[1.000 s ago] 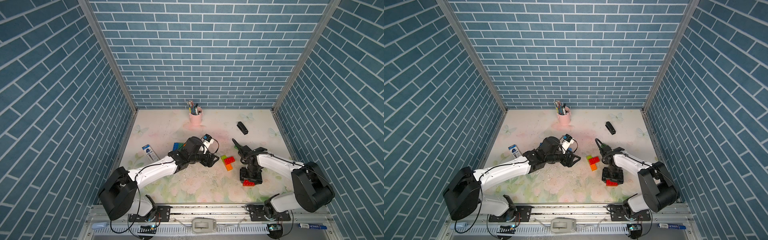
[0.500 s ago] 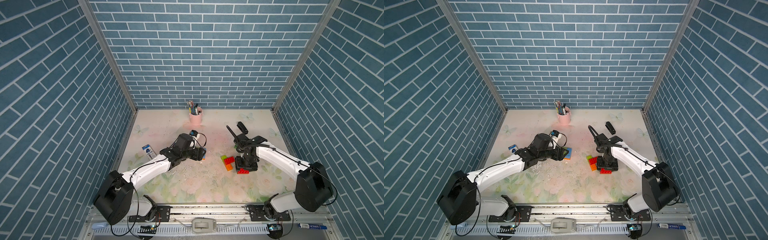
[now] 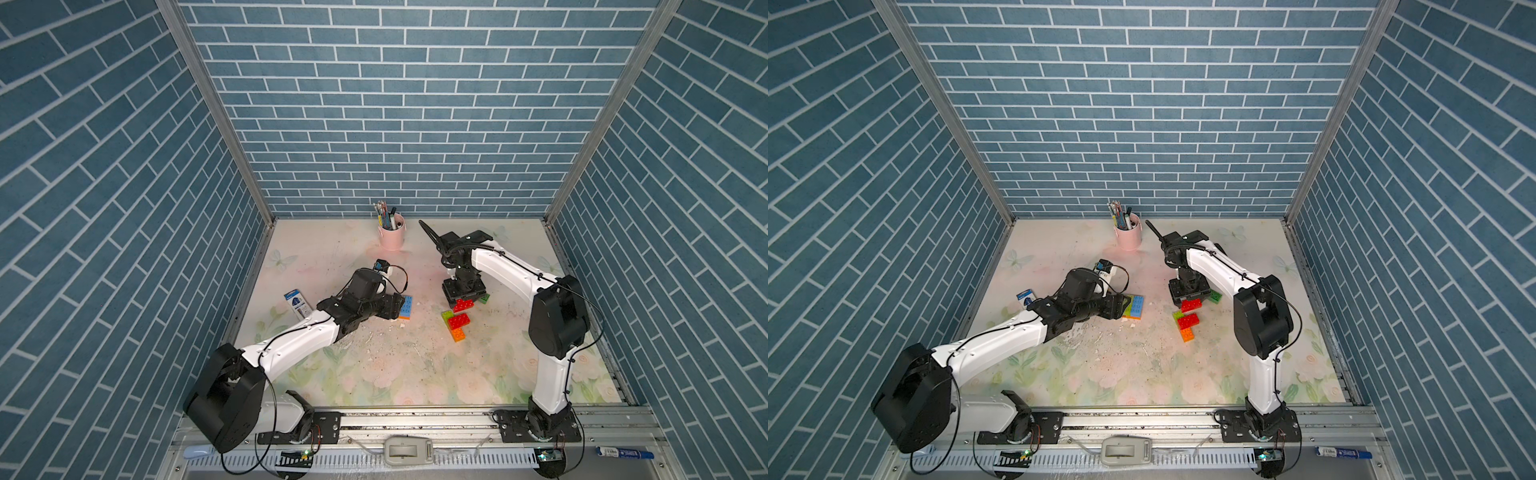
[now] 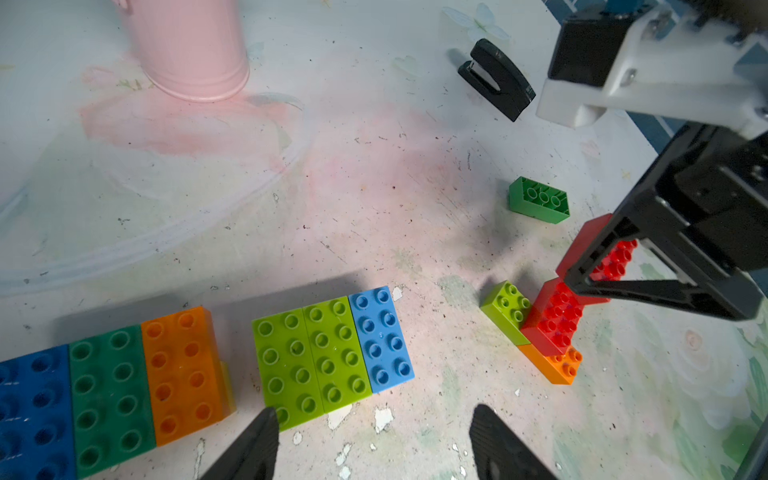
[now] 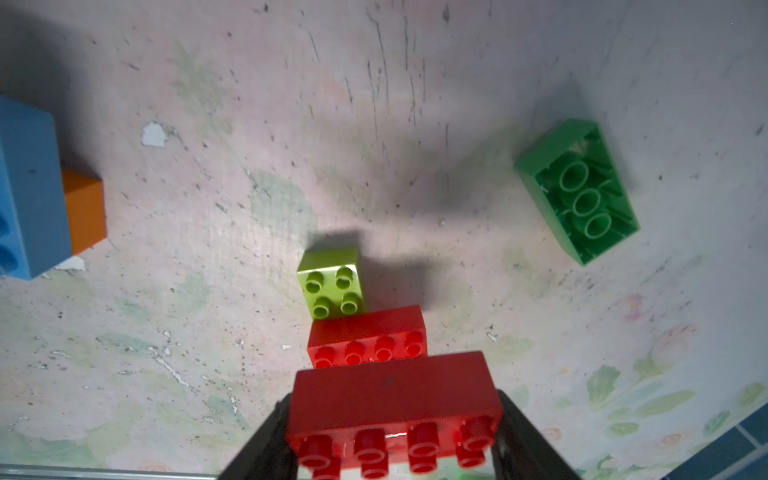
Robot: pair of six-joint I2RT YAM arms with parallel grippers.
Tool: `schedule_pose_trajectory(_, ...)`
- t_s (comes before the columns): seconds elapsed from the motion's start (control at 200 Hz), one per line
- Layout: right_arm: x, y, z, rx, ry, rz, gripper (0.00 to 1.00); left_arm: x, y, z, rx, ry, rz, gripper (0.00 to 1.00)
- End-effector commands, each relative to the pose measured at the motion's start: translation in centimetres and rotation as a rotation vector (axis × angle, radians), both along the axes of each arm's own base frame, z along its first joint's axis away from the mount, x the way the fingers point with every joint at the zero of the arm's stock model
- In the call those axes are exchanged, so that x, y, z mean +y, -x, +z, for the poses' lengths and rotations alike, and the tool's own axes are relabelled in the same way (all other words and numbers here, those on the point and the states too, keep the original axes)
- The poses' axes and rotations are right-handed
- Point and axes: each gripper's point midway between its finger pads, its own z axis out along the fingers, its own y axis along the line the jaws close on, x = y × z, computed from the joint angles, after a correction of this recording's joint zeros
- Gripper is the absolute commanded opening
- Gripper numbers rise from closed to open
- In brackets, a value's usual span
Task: Assemble a rectangle with lego
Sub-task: Pick up the lego brick from the center of the board, then assemble the lego brick with the lego brick.
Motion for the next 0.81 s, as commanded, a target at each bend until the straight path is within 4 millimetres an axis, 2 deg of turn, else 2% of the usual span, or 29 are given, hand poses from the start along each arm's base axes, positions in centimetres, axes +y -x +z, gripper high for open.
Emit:
schedule_pose_trajectory(0.0, 0.2, 0.4, -0.4, 0.051, 0.008, 0.07, 0.51, 0.3, -0.2, -0.7, -0.002, -0.011, 0.01, 0.75)
schedule_pose_trajectory(0.17, 0.4, 0.6, -1.8, 0.09, 0.008, 0.084, 0.48, 0.3, -0.1, -1.1, 0.007, -0.012, 0.011, 0.74)
schedule_pose_trajectory(0.8, 1.2, 0.4, -4.5, 0.131, -0.012, 0.121, 0.45, 0.0, 0.0, -1.6, 0.018, 0.002, -0.004, 0.74)
